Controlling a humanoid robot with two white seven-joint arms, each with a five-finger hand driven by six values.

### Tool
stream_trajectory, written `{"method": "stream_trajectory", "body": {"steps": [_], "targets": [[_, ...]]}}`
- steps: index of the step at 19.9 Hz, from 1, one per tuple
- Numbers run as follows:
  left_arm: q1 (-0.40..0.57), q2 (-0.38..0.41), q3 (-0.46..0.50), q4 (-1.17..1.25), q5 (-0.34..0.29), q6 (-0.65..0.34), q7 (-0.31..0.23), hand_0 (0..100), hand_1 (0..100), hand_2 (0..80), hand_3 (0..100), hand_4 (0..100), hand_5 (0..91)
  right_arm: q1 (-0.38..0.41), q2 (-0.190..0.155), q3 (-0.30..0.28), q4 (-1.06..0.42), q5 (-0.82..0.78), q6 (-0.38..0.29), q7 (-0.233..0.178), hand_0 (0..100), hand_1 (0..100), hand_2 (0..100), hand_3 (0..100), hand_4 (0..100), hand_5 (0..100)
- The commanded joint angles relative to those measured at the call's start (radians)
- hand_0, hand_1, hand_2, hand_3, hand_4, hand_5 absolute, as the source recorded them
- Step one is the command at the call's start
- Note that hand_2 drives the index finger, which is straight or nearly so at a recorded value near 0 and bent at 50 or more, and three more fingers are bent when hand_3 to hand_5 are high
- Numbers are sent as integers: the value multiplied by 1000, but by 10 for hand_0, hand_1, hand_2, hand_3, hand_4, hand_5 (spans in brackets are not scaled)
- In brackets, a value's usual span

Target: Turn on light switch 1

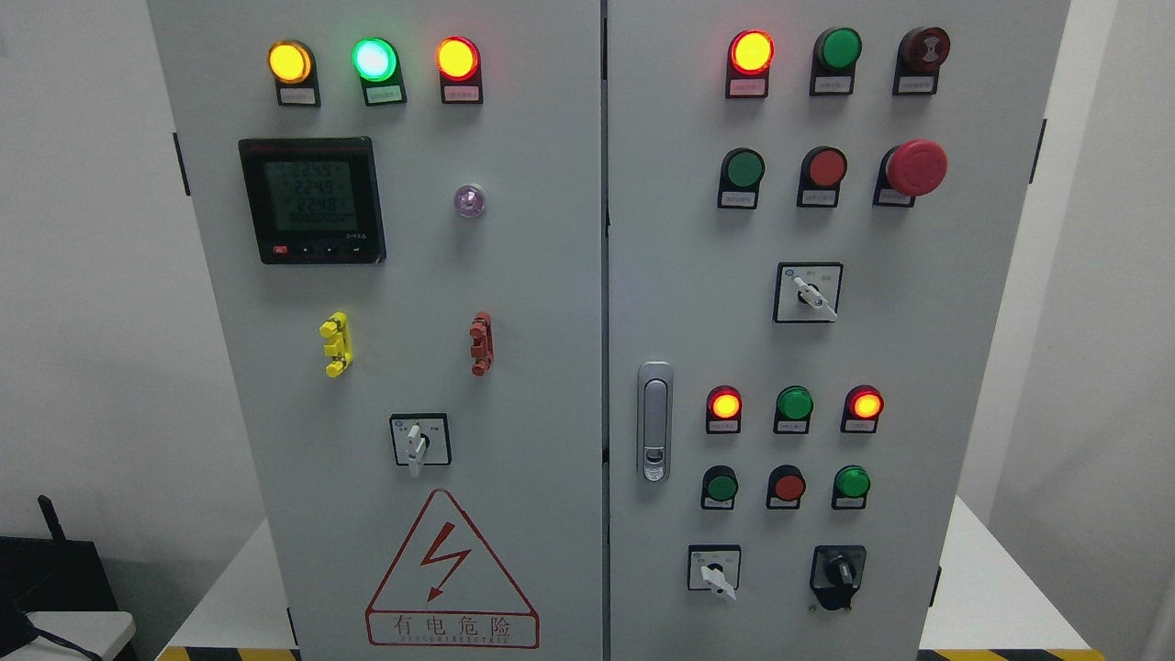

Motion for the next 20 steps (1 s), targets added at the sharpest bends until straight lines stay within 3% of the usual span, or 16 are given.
{"method": "stream_trajectory", "body": {"steps": [1,10,16,20], "targets": [[-30,2,44,-458,4,-2,-4,455,12,217,343,398,52,0,0,0,0,-17,1,-1,120,389,0,0,0,0],[-96,0,-64,-704,38,-2,4,472,0,267,402,484,193,0,0,0,0,-17,1,-1,120,389,0,0,0,0],[-130,-6,-228,-777,36,-44,45,441,0,283,410,495,217,0,0,0,0,-18,1,-1,120,389,0,0,0,0],[-134,-9,-321,-813,30,-44,81,366,50,289,409,494,230,0,0,0,0,-18,1,-1,120,389,0,0,0,0]]}}
